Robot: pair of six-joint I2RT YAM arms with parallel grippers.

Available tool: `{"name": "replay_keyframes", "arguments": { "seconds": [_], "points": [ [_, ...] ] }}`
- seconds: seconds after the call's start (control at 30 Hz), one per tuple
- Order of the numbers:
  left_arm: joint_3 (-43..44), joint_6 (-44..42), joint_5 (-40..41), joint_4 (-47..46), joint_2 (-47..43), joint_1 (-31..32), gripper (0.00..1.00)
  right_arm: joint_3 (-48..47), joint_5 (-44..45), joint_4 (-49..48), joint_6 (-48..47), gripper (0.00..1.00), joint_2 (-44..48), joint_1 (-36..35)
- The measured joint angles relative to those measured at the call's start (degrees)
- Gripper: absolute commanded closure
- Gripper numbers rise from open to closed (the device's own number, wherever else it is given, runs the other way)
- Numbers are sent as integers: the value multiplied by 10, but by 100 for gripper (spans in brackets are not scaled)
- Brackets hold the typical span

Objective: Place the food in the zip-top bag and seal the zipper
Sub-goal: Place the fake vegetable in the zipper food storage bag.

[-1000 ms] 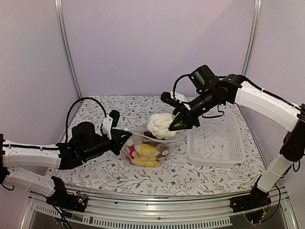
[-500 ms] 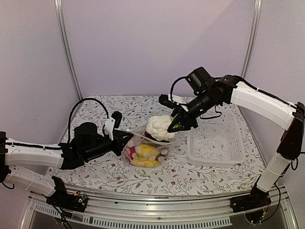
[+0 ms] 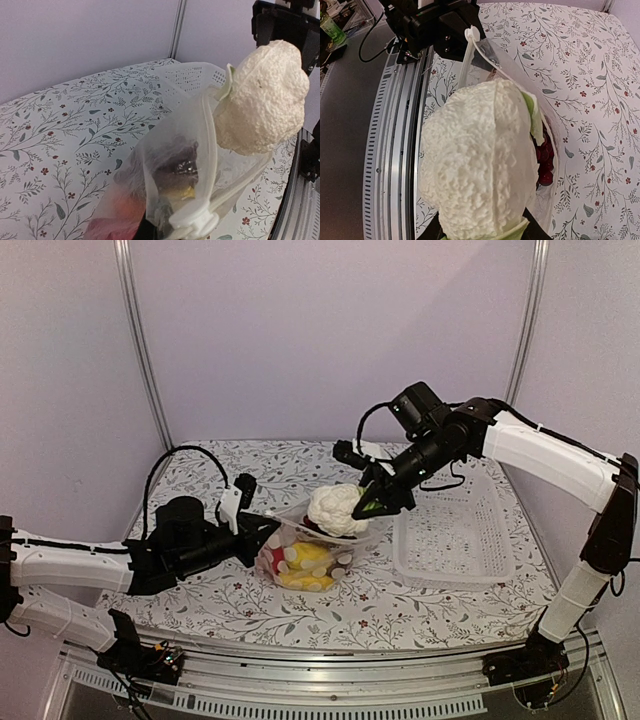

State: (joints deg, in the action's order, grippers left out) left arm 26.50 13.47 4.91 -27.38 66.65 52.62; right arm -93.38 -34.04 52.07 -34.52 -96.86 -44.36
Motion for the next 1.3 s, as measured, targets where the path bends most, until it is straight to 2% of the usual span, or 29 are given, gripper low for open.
{"name": "replay_keyframes", "arguments": {
  "seconds": [0.57,1.03,1.3],
  "points": [
    [0,-4,-15,0,0,0,100,-4,9,6,-5,65,-19,-8],
    [0,-4,-25,-8,8,0,100,-19,39,3,1,65,-53,-53],
    [0,-3,-38,-39,33,0,100,-19,99,-12,36,65,-72,-60]
  ]
}}
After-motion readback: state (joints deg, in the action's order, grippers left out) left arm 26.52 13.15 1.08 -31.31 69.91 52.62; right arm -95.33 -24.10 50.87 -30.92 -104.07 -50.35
